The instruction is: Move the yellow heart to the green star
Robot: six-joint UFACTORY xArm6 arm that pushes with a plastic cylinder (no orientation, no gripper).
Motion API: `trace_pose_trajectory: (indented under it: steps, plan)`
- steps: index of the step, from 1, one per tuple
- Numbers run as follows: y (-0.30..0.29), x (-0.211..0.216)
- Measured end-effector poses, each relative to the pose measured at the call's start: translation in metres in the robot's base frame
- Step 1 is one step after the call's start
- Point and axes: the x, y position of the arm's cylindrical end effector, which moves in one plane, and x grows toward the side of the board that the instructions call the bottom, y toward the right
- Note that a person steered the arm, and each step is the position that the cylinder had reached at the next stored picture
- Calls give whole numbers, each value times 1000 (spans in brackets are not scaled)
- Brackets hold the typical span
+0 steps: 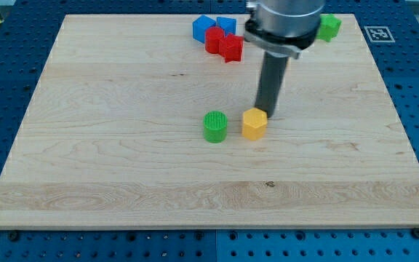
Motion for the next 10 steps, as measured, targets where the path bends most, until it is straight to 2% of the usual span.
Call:
trace_pose_trajectory:
  steps: [1,4,7,10]
  plan:
    - [-11,-5]
    - [20,-105]
    - [87,-183]
    - [19,-162]
